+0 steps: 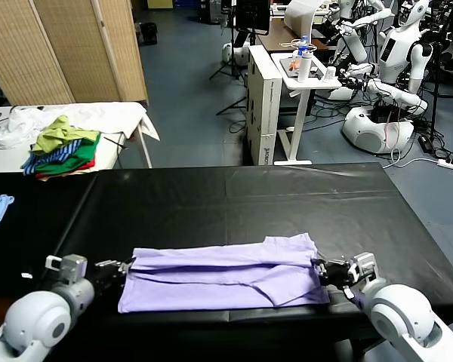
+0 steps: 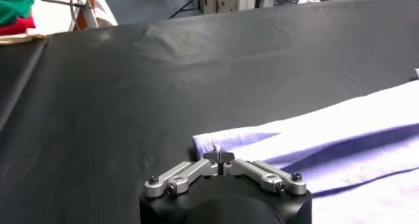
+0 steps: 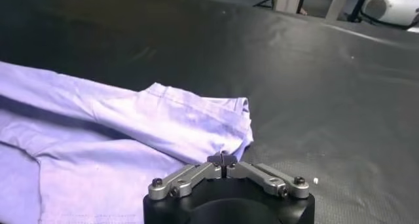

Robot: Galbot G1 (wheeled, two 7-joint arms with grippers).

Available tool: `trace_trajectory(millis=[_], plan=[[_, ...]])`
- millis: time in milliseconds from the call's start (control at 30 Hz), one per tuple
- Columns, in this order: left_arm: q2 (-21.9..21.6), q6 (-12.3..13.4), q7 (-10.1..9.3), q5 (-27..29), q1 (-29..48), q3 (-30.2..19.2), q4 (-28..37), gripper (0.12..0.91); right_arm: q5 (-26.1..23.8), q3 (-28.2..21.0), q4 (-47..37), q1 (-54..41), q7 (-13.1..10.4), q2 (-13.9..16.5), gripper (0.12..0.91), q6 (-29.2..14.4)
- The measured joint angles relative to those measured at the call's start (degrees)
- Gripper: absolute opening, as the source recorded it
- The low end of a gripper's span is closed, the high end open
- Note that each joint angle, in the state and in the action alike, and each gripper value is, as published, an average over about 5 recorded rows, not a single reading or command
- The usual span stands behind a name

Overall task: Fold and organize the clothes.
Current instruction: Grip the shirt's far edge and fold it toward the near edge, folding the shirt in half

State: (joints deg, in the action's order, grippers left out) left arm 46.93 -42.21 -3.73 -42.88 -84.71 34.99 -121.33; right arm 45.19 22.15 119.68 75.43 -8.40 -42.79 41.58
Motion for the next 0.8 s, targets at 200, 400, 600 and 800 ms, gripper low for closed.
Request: trace_trajectory(millis=[200,400,600,800], plan=[[0.15,0.01,-0.15,1.02,-1.17,0.48,-1.3,0.147,0.14,-0.09,0.25,-0.03,0.17,0.09,0.141,0.29],[0.93,0.02,-0.3,2.69,-2.85,1.31,-2.5,0.147,0.25,0.42,1.38,0.57,0.11,0.7,0.223,0.61],[2.07,0.02,-0.5,6.78,-5.0,2.19,-4.17,0.348,1.05,1.64,3.46,1.16,-0.19,1.25,0.58,0.62],[3.12,0.02,-0.45,8.01,-6.41,4.04,-5.81,0.706,1.81,2.67,3.27,-0.46,-1.66,-0.15,0.869,-1.81]])
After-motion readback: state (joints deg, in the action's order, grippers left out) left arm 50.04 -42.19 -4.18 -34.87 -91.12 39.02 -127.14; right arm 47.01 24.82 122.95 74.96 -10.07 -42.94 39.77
